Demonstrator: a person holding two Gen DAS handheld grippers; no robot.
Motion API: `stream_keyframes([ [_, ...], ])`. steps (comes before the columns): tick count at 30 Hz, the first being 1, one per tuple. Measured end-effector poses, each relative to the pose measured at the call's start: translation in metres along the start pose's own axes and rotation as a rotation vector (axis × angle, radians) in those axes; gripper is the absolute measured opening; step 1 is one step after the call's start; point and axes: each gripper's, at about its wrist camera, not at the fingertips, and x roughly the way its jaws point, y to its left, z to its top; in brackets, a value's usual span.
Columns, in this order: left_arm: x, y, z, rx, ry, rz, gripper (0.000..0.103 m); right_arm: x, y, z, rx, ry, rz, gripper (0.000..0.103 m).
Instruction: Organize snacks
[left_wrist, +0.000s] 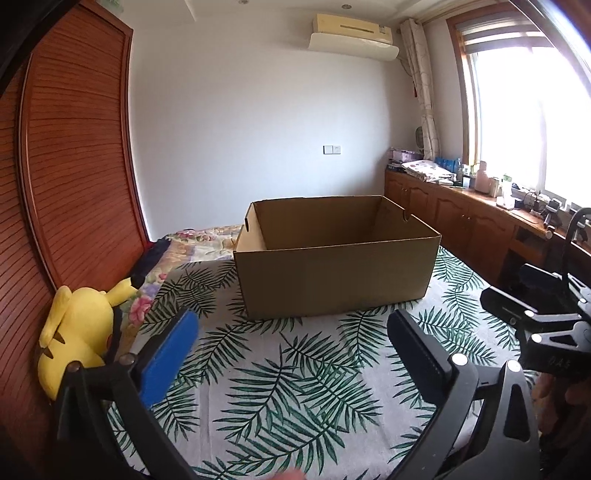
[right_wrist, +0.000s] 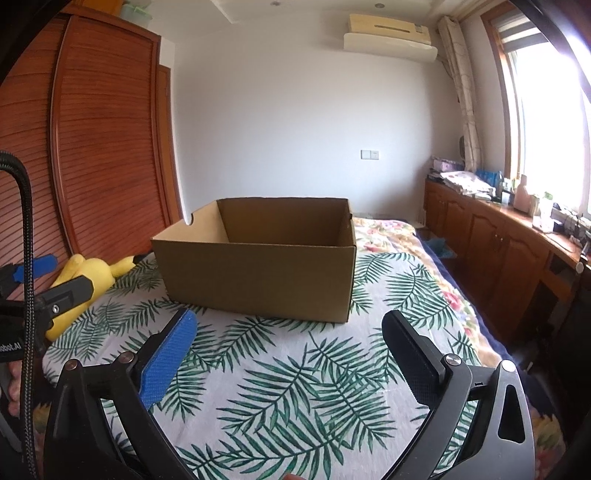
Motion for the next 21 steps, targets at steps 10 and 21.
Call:
stream_keyframes([
  [10, 0.001, 0.003, -0.013, -0.041, 0.019, -0.002, 0.103, -0.01, -0.002, -0.008, 0.01, 0.001, -0.027, 0.102],
  [21, 0.004, 0.003, -0.016, -0.039, 0.033, 0.002, 0.103, -0.012, -0.006, -0.011, 0.018, -0.002, -0.036, 0.102],
])
